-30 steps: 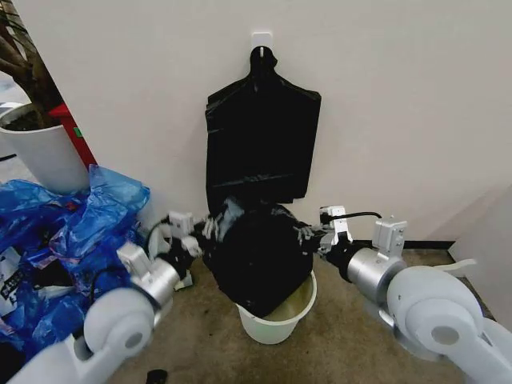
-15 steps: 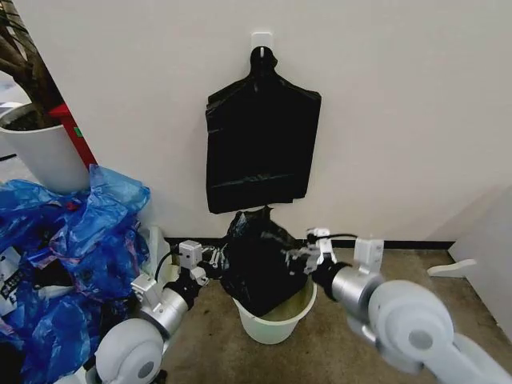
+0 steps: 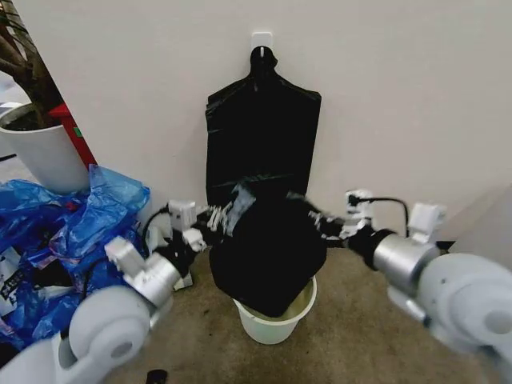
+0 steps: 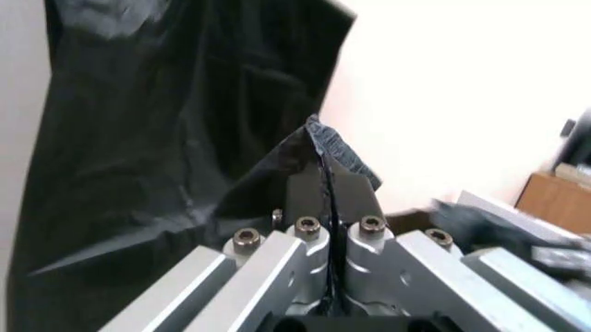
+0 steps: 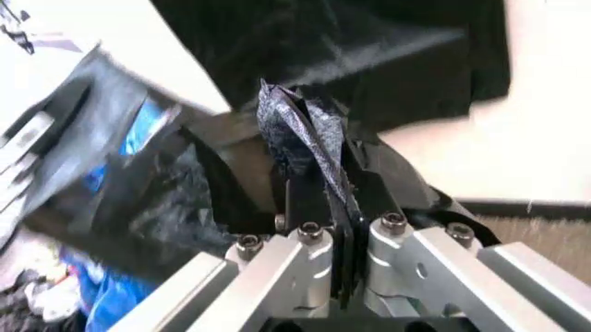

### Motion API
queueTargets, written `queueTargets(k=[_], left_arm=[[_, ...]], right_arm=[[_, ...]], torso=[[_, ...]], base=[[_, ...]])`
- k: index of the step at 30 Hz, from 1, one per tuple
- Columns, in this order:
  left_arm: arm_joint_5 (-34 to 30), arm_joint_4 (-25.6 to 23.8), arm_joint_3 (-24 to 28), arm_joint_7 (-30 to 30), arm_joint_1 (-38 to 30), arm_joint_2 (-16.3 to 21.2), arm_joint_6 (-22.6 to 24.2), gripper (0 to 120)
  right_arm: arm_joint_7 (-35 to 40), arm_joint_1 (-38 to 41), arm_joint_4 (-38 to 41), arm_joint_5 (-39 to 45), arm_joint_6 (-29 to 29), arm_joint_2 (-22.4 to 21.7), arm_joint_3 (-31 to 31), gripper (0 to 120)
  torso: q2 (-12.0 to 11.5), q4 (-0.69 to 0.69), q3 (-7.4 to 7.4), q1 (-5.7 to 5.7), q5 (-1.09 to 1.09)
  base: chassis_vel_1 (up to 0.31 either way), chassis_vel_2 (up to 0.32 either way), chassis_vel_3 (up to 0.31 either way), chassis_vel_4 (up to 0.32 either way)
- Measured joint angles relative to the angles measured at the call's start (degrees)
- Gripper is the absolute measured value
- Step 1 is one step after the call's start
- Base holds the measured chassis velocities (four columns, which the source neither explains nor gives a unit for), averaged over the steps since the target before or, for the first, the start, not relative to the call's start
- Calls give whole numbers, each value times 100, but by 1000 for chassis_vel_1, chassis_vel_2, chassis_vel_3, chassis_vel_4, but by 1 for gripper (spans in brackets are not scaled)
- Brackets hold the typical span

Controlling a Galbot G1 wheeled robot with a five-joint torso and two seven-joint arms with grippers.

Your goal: Place the garbage bag over the trash bin.

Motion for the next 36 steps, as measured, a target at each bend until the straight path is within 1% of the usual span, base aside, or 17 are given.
queueTargets(k=[2, 4, 5, 6, 8, 11, 12, 15, 19, 21, 24, 27, 28, 31, 33, 36], left_arm=[[-45, 417, 54, 366, -163, 102, -62, 0], [-43, 701, 80, 773, -107, 286, -121, 0], [-43, 701, 80, 773, -107, 286, -121, 0], [21, 852, 89, 1089, -62, 409, -147, 0], [240, 1104, 97, 1645, -26, 569, -202, 0], [619, 1387, 107, 2114, 24, 603, -256, 0], [714, 1445, 112, 2174, 13, 578, -267, 0], [893, 1519, 135, 2201, 25, 472, -292, 0], [1186, 1525, 186, 2134, 291, 207, -309, 0], [1229, 1514, 190, 2117, 338, 176, -311, 0], [1280, 1359, 194, 2060, 477, 150, -313, 0], [1178, 1182, 183, 1980, 369, 310, -315, 0], [1178, 1182, 183, 1980, 369, 310, -315, 0], [817, 998, 187, 1965, -104, 665, -239, 0], [619, 1021, 199, 2067, -475, 882, -212, 0], [540, 1144, 218, 2159, -629, 989, -207, 0]], right_arm=[[-2, -138, -1, -48, -89, 124, -151, 0], [-208, -242, -3, -70, -303, 258, -277, 0], [-208, -242, -3, -70, -303, 258, -277, 0], [-446, -329, -25, -148, -395, 292, -295, 0], [-1135, -516, -241, -331, -492, 300, -245, 0], [-1920, -680, -602, -757, -526, 326, -238, 0], [-2008, -722, -664, -848, -517, 354, -253, 0], [-1965, -820, -715, -843, -501, 455, -303, 0], [-1511, -1084, -664, -548, -400, 803, -499, 0], [-1436, -1131, -631, -467, -373, 865, -520, 0], [-1182, -1205, -408, -86, -275, 954, -550, 0], [-952, -1026, -211, 221, -124, 904, -463, 0], [-952, -1026, -211, 221, -124, 904, -463, 0], [-664, -764, -36, 653, 16, 671, -270, 0], [-633, -748, -12, 707, 52, 529, -188, 0], [-633, -832, -25, 623, 2, 526, -186, 0]], torso=[[-1, 1, 0, 0, -3], [-1, 2, 0, 0, -1], [-1, 2, 0, 0, -1], [-1, 5, 0, 0, -2], [-1, 3, 0, 0, -2], [-1, 3, 0, 0, -1], [-1, 3, 0, 0, -1], [-1, 2, 0, 0, -1], [-1, 3, 0, 0, -1], [-1, 3, 0, 0, -2], [-1, 2, -1, 0, -2], [-1, 3, -1, 0, -2], [-1, 3, -1, 0, -2], [-1, 4, -1, 0, -2], [0, 0, -1, 0, -1], [1, 0, -1, 0, 0]], base=[[0, 0, 0, 0], [0, 0, 0, 0], [0, 0, 0, 0], [0, 0, 0, 0], [0, 0, 0, 0], [0, 0, 0, 0], [0, 0, 0, 0], [0, 0, 0, 0], [0, 0, 0, 0], [0, 0, 0, 0], [0, 0, 0, 0], [0, 0, 0, 0], [0, 0, 0, 0], [0, 0, 0, 0], [0, 0, 0, 0], [0, 0, 0, 0]])
